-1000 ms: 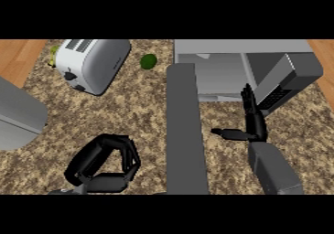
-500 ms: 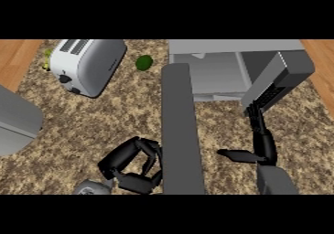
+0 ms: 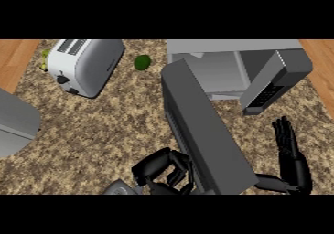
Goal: Pick up the milk, place it into the microwave and close the microwave
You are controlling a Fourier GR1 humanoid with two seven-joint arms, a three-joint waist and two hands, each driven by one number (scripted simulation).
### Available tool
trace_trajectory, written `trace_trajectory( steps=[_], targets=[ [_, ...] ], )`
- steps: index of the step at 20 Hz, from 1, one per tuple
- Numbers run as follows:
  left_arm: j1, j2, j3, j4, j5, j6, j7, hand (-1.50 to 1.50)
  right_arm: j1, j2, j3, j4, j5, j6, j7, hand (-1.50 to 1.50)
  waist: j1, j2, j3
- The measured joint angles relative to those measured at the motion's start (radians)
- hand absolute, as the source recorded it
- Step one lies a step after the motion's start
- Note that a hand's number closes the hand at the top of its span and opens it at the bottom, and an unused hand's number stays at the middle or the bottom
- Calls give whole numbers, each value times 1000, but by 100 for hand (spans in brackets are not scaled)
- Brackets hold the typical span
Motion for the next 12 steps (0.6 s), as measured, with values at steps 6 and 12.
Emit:
trace_trajectory(
  steps=[6, 12],
  targets=[
    [-98, 5, -213, 73, 119, 247, 27, 150, 132, -27, 14, -271, -71, 68, 119, -150, -6, 5, 0],
    [-194, 9, -330, 129, 295, 480, 29, 150, 183, -66, 14, -437, -158, 147, 213, -150, -35, 14, -1]
  ],
)
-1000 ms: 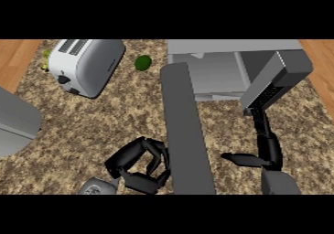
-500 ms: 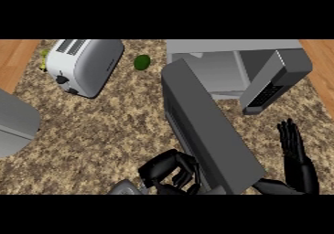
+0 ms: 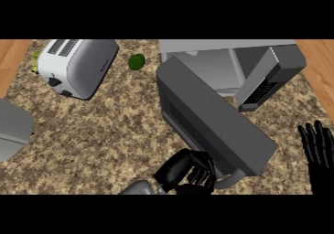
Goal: Pick up the milk, place it into the microwave and close the microwave
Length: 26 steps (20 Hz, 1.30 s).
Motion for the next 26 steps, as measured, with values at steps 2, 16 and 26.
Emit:
trace_trajectory(
  steps=[2, 16, 26],
  targets=[
    [-22, 1, -30, 10, 49, 64, -13, 150, 4, -16, -4, -37, -27, 23, 23, -150, -12, 3, 0],
    [-251, -9, -56, 61, 329, 293, -69, 150, -2, -112, 41, -203, -153, 184, 130, -150, -117, 25, -2],
    [-383, -15, 36, 147, 506, 355, -90, 150, -14, -131, 52, -274, -247, 214, 194, -150, -180, 49, -3]
  ],
)
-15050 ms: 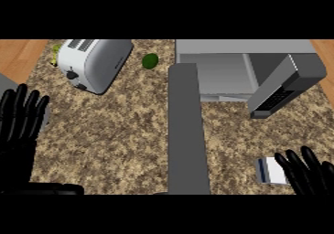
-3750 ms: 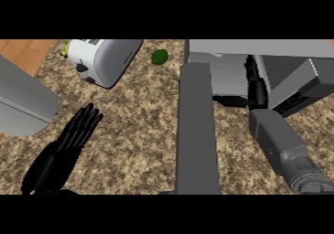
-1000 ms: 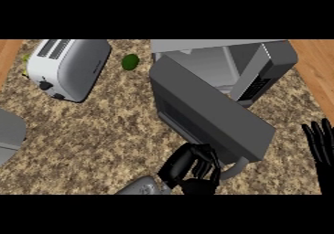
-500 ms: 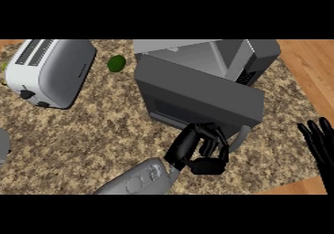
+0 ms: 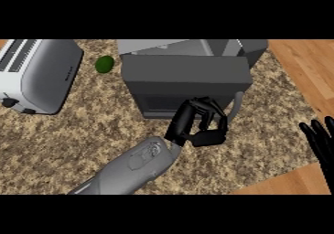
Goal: Pick up the milk, place it into the microwave and close the microwave
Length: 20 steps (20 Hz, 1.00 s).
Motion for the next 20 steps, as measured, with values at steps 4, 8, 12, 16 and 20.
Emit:
trace_trajectory(
  steps=[4, 8, 12, 16, 20],
  targets=[
    [-37, 0, 48, 25, 69, 3, -40, 150, -9, -12, 0, -20, -30, 6, 24, -150, -19, 10, -1],
    [-73, 0, 81, 68, 122, -2, -76, 150, -18, -28, -5, -42, -55, 12, 46, -150, -37, 17, 0],
    [-111, 0, 104, 115, 160, -8, -109, 150, -29, -40, -10, -60, -78, 14, 64, -150, -55, 24, 1],
    [-122, 0, 109, 135, 194, -12, -144, 150, -46, -59, -17, -78, -99, 18, 82, -150, -64, 25, 1],
    [-121, 0, 109, 143, 222, -9, -183, 150, -59, -70, -22, -91, -122, 20, 96, -150, -72, 25, 2]
  ],
)
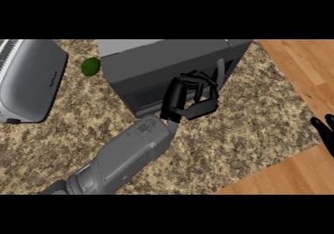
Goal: Pick up the milk, place it into the microwave and close the microwave
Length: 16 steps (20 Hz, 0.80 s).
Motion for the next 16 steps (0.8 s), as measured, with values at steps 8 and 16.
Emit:
trace_trajectory(
  steps=[8, 16],
  targets=[
    [-3, 0, -9, 16, 39, -11, -68, 150, -23, -19, -15, -15, -45, -7, 31, -150, -7, 3, 1],
    [-7, -1, -15, 32, 73, -10, -120, 150, -38, -40, -36, -26, -87, -17, 59, -150, -17, 4, 3]
  ],
)
